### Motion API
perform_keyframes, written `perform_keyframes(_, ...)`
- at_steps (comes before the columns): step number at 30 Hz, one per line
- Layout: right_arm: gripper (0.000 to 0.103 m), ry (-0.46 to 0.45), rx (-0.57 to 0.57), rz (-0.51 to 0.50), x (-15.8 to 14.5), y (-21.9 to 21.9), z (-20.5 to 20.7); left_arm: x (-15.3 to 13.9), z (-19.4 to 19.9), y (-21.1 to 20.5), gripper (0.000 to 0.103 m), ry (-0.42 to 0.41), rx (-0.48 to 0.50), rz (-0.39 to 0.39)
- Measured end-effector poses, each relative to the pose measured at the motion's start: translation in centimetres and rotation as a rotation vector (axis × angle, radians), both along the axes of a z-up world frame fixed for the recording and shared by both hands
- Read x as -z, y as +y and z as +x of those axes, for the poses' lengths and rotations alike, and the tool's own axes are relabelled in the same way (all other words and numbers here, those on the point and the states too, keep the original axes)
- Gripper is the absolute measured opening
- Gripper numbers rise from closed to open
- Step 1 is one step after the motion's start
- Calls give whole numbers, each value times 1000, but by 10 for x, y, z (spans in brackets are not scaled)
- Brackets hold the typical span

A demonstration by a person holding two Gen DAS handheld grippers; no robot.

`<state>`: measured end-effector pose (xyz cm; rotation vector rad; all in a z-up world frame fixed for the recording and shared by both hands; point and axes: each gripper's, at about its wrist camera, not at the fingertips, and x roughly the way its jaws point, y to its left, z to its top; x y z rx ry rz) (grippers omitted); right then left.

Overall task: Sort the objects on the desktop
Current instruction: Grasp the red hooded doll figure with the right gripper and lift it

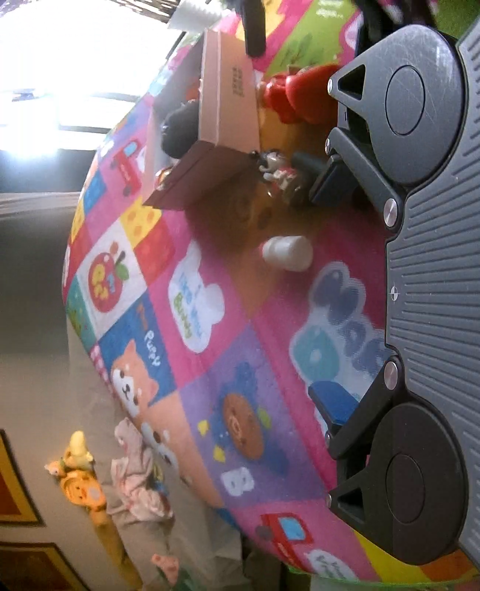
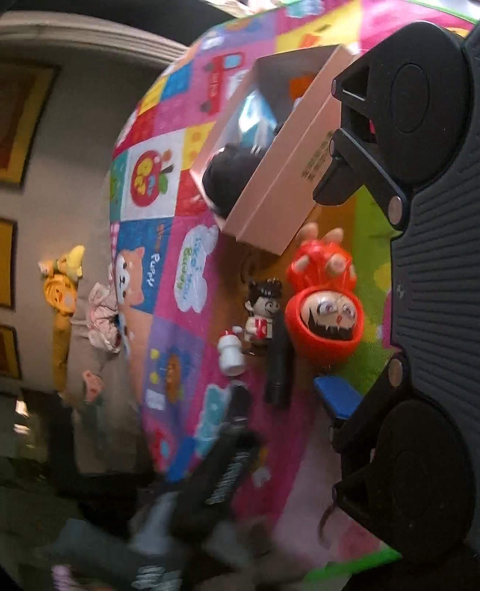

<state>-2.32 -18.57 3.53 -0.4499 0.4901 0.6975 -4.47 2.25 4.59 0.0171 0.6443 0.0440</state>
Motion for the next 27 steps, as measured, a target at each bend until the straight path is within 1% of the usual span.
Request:
perform_keyframes(2, 103, 20, 10, 16, 4, 5, 11, -4, -4, -1, 103, 4, 35, -34)
perform_keyframes(4, 103, 106, 10, 50, 6, 5, 28, -5, -6, -5, 103, 20, 71, -66)
perform_keyframes(5, 102, 146, 13, 73, 7, 3, 36, -4, -6, -10, 103, 29, 84, -74)
perform_keyframes(6, 96, 185, 12, 95, 7, 0, 40, -3, -6, -14, 103, 38, 98, -81)
perform_keyframes(7, 96, 207, 24, 113, 6, -4, 42, -1, -6, -19, 103, 51, 117, -91)
perform_keyframes(10, 96, 192, 72, 147, 1, -26, 35, 7, -3, -33, 103, 118, 193, -137)
perform_keyframes(13, 96, 177, 150, 168, -5, -55, 24, 19, 3, -51, 103, 155, 231, -143)
perform_keyframes(16, 96, 152, 247, 173, -7, -84, 15, 24, 7, -69, 103, 163, 278, -154)
perform_keyframes(19, 96, 148, 330, 172, -6, -106, 11, 21, 7, -85, 103, 159, 387, -199)
perform_keyframes(20, 96, 156, 349, 176, -5, -115, 9, 20, 7, -89, 103, 153, 403, -194)
perform_keyframes(23, 96, 170, 385, 178, 2, -124, 8, 18, 7, -98, 103, 137, 416, -157)
perform_keyframes(27, 97, 182, 404, 177, 12, -125, 9, 18, 10, -98, 103, 137, 409, -150)
